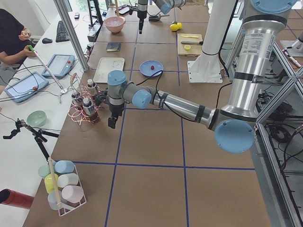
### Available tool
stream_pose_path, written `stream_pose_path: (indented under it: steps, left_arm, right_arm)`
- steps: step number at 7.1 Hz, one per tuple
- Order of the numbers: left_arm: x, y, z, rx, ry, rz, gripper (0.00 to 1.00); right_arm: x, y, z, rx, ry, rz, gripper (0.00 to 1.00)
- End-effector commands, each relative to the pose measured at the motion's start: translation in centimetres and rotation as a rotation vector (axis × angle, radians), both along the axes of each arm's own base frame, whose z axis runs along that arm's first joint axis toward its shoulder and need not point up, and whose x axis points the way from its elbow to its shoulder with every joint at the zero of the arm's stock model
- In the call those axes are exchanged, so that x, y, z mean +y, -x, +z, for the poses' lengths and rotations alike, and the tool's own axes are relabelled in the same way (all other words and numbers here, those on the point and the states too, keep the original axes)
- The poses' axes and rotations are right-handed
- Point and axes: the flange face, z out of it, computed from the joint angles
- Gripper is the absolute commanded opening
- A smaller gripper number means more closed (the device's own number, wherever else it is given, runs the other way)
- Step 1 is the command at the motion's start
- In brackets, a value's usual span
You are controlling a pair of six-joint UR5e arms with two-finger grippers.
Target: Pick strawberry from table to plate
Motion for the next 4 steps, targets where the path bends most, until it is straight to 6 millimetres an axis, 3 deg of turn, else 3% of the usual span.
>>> stream_pose_path:
  steps: [1,2,3,4]
  left_arm:
    - [0.2,3.8,4.4,0.047,0.016,0.068,1.00]
    - [1.4,4.9,6.3,0.081,0.030,0.087,1.00]
    - [1.9,5.0,6.8,0.074,0.023,0.108,1.00]
    - [2.1,5.3,7.3,0.068,0.025,0.104,1.00]
  right_arm:
    - [-1.4,-11.9,10.9,0.054,-0.062,-0.154,1.00]
    - [-1.8,-17.0,15.3,0.093,-0.093,-0.199,1.00]
    - [-2.5,-20.7,19.4,0.077,-0.056,-0.207,1.00]
    - [-2.7,-22.8,21.8,0.051,-0.003,-0.180,1.00]
